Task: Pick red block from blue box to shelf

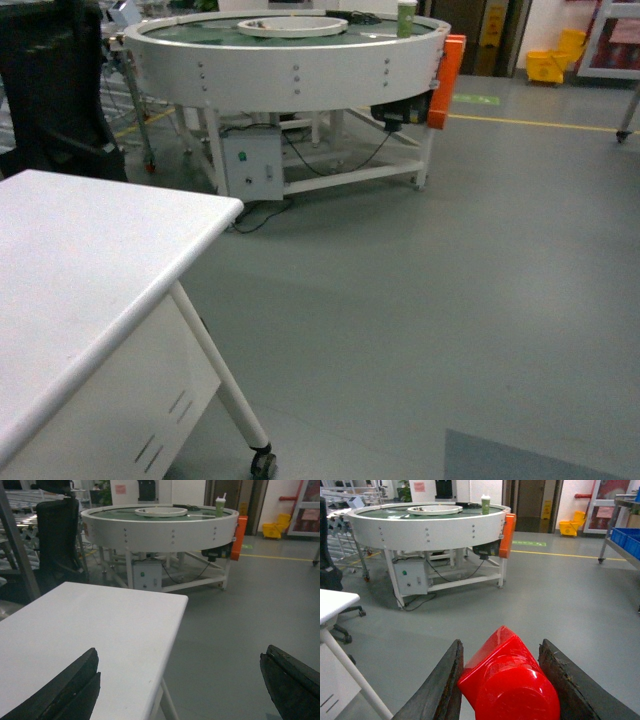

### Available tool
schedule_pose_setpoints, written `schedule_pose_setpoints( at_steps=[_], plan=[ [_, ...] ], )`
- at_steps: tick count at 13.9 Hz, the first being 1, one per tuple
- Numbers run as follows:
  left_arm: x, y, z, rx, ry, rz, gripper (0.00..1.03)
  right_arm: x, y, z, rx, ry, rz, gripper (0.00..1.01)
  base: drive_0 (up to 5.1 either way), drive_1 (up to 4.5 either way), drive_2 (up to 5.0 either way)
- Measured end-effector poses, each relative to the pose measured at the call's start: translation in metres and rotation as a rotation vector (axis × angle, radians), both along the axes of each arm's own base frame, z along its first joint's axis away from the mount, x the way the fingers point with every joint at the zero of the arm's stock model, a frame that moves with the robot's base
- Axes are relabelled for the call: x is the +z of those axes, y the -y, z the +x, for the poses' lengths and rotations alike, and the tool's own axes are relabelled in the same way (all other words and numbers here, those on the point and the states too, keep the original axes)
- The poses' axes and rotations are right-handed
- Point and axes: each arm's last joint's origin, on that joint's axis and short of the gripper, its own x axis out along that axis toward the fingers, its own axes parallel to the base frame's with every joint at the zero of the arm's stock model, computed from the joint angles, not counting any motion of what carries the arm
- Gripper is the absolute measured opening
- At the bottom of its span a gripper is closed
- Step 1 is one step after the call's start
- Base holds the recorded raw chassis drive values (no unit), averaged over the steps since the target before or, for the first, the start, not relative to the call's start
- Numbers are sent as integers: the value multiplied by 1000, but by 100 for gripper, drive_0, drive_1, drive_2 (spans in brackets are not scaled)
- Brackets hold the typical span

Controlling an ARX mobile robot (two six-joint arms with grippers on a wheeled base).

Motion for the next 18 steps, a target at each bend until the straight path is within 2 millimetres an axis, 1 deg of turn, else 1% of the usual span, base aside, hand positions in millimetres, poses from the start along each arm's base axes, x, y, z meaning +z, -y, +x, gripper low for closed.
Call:
schedule_pose_setpoints(
  at_steps=[15, 17, 18],
  plan=[
    [0, 0, 0, 0, 0, 0, 98, 0, 0, 0, 0, 0, 0, 38, -159, -159, -159],
    [0, 0, 0, 0, 0, 0, 98, 0, 0, 0, 0, 0, 0, 38, -33, -33, -33],
    [0, 0, 0, 0, 0, 0, 98, 0, 0, 0, 0, -1, 0, 38, -1, 407, -409]
  ],
)
